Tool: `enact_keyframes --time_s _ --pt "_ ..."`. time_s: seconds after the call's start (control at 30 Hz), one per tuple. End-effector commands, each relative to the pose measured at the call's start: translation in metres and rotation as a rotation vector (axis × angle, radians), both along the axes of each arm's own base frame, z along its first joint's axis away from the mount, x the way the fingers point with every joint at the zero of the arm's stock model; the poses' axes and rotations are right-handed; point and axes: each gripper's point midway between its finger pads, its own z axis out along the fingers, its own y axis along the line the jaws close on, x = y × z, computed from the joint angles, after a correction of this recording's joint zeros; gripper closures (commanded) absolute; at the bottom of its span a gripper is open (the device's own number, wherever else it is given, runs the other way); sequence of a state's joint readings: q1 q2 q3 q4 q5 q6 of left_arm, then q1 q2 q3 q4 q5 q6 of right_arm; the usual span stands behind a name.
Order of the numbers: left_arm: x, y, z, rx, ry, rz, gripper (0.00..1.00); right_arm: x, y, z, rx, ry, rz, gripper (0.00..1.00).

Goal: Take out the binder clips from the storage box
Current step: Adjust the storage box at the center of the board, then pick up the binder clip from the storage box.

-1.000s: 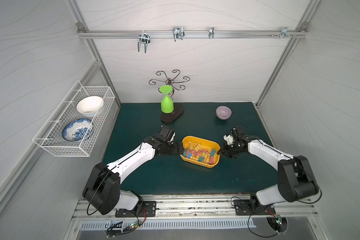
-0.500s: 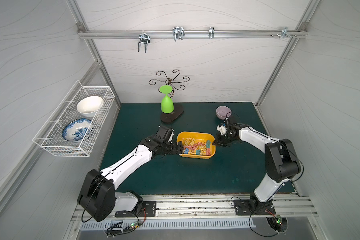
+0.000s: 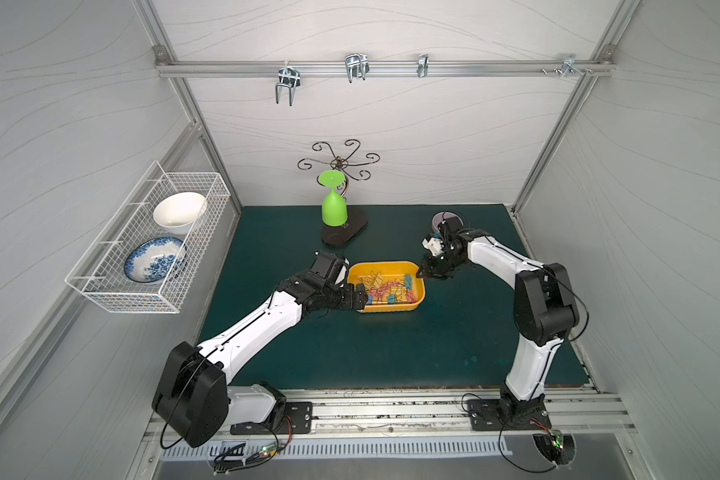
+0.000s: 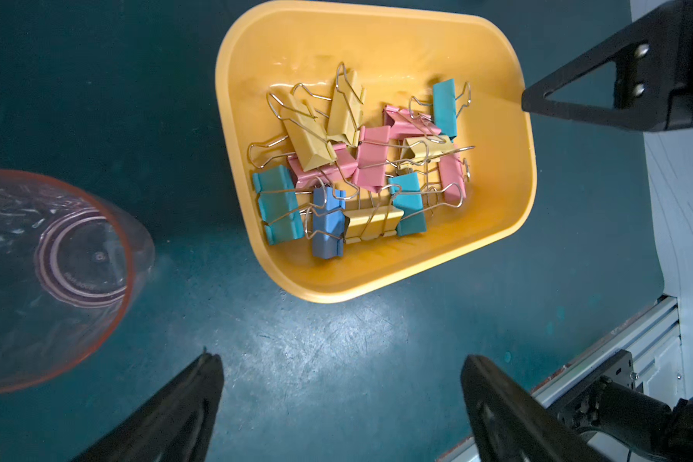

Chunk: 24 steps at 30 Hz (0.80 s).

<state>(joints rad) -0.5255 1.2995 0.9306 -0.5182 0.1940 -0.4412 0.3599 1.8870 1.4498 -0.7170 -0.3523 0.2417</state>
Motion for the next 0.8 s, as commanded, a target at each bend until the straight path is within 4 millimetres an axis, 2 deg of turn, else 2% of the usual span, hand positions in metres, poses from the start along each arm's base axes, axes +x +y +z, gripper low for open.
enact_keyframes --time_s 0.0,0.1,0.27,0.37,0.57,0.77 --pt "0.006 -0.005 0.025 -0.03 -0.078 -0.035 0.02 -0.002 -0.004 0.033 -0.078 -0.029 -0.031 0.65" --pt "0.011 0.0 0.035 -0.028 -0.134 -0.01 0.02 -0.006 0.007 0.042 -0.135 -0.07 -0.021 0.63" --pt "0.017 0.011 0.051 -0.017 -0.223 0.046 0.02 -0.01 0.017 0.025 -0.285 -0.102 -0.036 0.62" --pt "0.017 0.015 0.057 -0.025 -0.258 0.065 0.02 -0.013 0.03 0.014 -0.306 -0.088 -0.015 0.61" --pt "0.014 0.025 0.054 -0.007 -0.273 0.1 0.02 -0.012 0.038 -0.009 -0.383 -0.05 -0.011 0.61" --pt "0.012 0.027 0.05 -0.002 -0.275 0.095 0.02 -0.003 0.045 -0.022 -0.398 -0.037 -0.006 0.66"
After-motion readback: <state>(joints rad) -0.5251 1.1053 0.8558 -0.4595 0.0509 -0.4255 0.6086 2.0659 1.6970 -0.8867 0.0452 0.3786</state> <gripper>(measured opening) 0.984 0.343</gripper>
